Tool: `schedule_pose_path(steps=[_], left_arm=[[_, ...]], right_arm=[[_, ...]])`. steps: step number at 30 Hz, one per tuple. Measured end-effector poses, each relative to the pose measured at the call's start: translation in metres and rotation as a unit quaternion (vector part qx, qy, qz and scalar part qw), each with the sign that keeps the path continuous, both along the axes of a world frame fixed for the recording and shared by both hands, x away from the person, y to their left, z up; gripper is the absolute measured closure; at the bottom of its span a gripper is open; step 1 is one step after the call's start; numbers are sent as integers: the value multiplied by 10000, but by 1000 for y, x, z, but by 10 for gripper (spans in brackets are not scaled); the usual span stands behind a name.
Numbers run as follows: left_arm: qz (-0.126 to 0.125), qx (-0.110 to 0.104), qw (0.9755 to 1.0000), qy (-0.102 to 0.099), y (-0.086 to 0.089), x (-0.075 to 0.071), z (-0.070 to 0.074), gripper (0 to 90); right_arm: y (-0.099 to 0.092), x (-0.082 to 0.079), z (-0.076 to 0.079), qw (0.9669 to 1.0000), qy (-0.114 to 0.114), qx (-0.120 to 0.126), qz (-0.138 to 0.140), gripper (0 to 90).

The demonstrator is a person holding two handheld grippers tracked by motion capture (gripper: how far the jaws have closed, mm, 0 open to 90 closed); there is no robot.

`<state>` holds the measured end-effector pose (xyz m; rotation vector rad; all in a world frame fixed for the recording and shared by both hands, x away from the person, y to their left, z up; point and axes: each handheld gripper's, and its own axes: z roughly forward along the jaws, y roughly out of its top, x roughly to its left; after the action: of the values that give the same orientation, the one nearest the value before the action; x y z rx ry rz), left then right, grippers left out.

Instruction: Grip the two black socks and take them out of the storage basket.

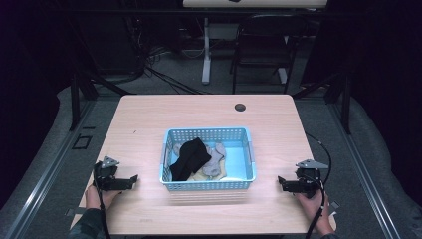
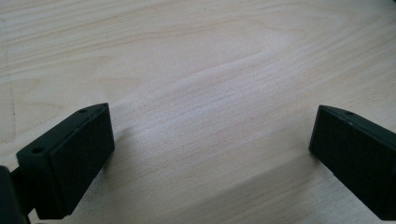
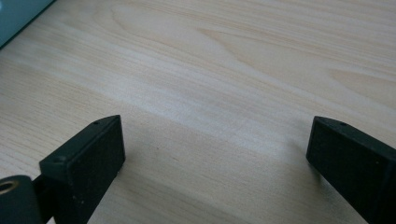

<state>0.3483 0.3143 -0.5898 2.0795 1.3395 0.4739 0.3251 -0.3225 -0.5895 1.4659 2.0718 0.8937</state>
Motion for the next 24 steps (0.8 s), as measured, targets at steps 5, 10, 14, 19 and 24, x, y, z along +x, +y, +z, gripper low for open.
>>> schedule_pose_path(steps=[5,10,14,19,24], left_arm=[[-152,-313,9992,199,2,0,4,0],[-224,-212,9986,436,-1,2,20,0],[-259,-379,9971,611,-5,2,39,0],[-239,-448,9963,691,-9,2,56,0],[-314,-440,9963,661,-15,0,73,0]], right_arm=[[0,0,0,10000,2,0,3,38],[0,0,0,10000,1,1,3,38],[0,0,0,10000,2,3,9,39],[0,0,0,10000,6,6,7,40],[0,0,0,10000,6,5,4,40]])
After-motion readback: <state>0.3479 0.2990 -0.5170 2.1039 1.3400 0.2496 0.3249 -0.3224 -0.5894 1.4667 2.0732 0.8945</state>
